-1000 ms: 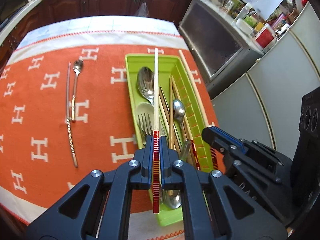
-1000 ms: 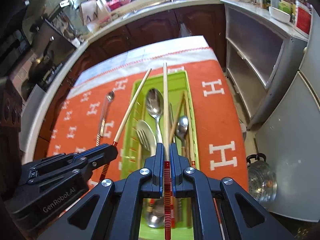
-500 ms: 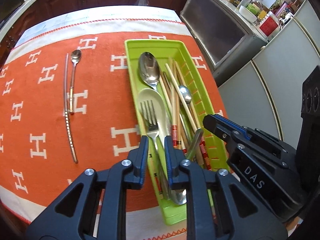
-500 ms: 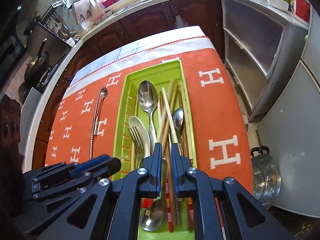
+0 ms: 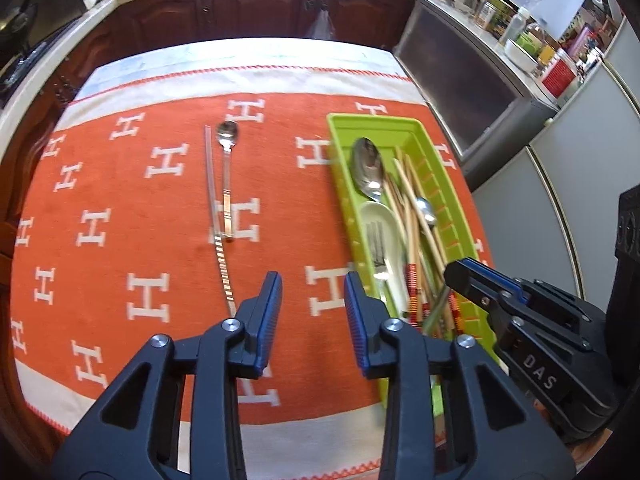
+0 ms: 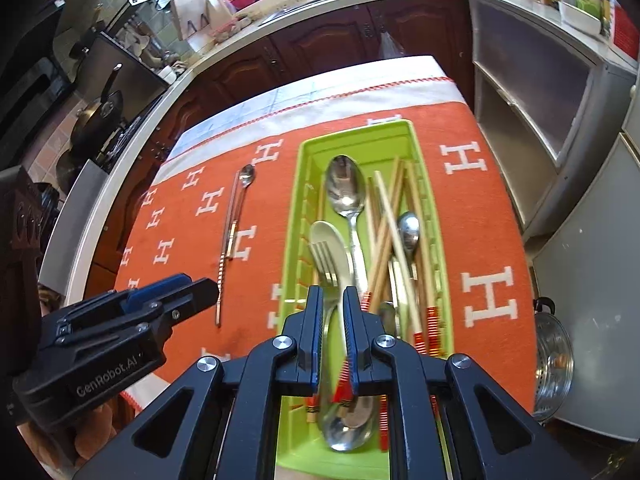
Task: Organize utensils
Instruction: 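Carry both red-tipped chopsticks over the green tray and open both tools, then move both open tools back over the steel chopstick and steel spoon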
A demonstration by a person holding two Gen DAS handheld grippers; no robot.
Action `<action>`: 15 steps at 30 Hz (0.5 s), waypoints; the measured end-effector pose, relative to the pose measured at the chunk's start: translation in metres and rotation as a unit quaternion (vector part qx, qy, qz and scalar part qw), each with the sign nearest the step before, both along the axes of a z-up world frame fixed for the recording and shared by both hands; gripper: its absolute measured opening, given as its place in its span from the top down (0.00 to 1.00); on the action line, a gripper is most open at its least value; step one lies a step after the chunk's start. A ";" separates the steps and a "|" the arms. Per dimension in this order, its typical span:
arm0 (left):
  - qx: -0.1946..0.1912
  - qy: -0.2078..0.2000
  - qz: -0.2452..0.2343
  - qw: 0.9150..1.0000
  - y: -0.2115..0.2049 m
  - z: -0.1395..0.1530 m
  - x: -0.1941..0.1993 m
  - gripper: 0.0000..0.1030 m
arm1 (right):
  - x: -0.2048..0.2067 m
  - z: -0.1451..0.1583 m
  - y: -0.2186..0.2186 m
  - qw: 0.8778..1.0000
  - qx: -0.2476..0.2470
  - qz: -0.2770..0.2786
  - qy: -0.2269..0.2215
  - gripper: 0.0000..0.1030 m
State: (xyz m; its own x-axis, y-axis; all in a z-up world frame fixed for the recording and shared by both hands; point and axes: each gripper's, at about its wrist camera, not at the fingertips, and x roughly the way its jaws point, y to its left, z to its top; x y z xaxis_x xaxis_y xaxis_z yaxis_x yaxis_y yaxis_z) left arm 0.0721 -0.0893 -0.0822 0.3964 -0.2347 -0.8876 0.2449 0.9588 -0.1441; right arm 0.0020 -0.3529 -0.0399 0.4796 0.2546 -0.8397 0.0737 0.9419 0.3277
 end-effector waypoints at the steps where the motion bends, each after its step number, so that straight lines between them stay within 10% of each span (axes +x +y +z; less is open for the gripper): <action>1: 0.003 -0.003 0.002 1.000 0.003 0.001 0.001 0.72 | 0.000 0.002 0.003 1.000 0.000 0.004 -0.001 0.88; 15: 0.033 -0.044 0.023 0.998 0.063 0.022 0.016 0.72 | 0.029 0.022 0.069 0.998 0.005 0.069 -0.010 0.83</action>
State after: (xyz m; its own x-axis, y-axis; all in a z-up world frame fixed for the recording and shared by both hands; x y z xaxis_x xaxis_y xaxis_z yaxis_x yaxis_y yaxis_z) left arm 0.0884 -0.0267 -0.0605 0.4819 -0.1566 -0.8621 0.2086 0.9761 -0.0607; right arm 0.0308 -0.2835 -0.0175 0.4561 0.3273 -0.8275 -0.0629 0.9394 0.3369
